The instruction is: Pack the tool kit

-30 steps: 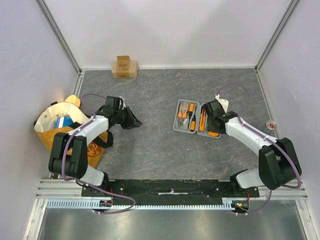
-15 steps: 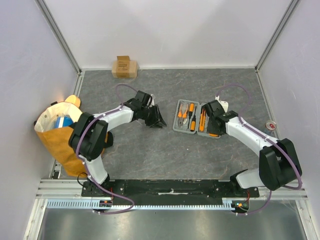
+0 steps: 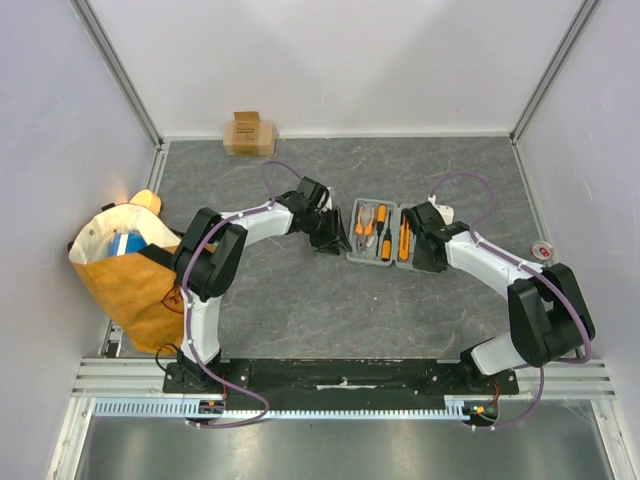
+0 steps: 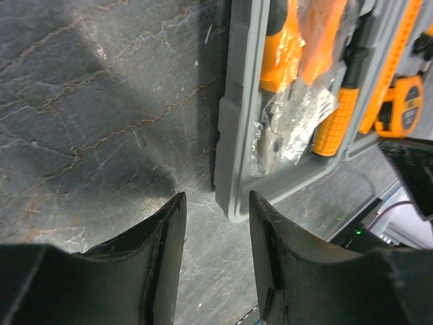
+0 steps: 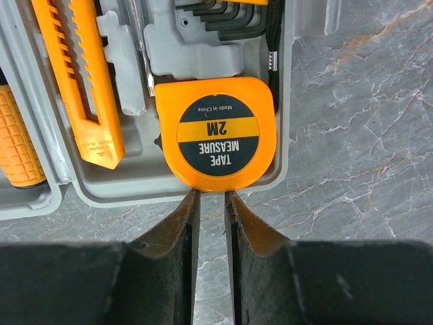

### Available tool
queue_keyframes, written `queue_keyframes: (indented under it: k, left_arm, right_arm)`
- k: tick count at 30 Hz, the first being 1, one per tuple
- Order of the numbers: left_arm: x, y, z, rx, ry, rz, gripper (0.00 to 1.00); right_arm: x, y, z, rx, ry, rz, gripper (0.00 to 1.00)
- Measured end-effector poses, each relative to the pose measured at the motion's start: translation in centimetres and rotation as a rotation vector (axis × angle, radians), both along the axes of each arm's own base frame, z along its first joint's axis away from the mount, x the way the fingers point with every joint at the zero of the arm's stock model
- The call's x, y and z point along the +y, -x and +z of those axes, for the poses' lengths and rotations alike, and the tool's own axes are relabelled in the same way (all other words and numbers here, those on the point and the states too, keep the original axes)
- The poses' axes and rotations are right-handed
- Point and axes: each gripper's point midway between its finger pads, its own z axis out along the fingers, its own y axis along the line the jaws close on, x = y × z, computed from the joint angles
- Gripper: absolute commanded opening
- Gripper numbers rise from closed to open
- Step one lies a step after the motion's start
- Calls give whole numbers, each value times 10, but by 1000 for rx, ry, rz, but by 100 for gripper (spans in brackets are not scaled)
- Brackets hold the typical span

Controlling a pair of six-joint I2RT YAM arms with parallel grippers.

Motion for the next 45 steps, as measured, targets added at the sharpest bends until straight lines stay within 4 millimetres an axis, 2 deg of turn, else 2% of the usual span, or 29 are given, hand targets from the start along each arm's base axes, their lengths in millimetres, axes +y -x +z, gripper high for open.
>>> queue_keyframes:
  k: [3,5,9,15,19,21,26,34,45]
  left_arm:
    - [-3,5,-10,11,-24,-29,57]
    - [-7,4,-8,0,-22,-46,61]
    - [-12,2,-6,-25,-45,-60,59]
    - [-9,-1,-12,-14,-119,-41,38]
    - [-6,-2,-16,0,-151,-33,34]
    - [-6,-2,-17,-2,-156,-32,28]
    - [-8,-1,-16,-6,-159,-34,2]
    - [-4,1,-15,-6,-194,-51,2]
    - [2,0,-16,-32,-210,-100,2]
  right_arm:
    - [0,-5,0,-15,-1,-5,26]
    - [0,-8,0,-25,0,-5,26]
    - [1,-15,1,-49,0,-4,26]
    - [1,-21,0,-80,-2,2,26]
    - [1,-25,1,-114,-10,-2,26]
    - [2,-27,1,-127,-14,-3,26]
    - [2,-29,1,-147,-20,-4,26]
    - [9,-31,1,-203,-59,53,23]
    - [16,-31,0,-183,-99,133,21]
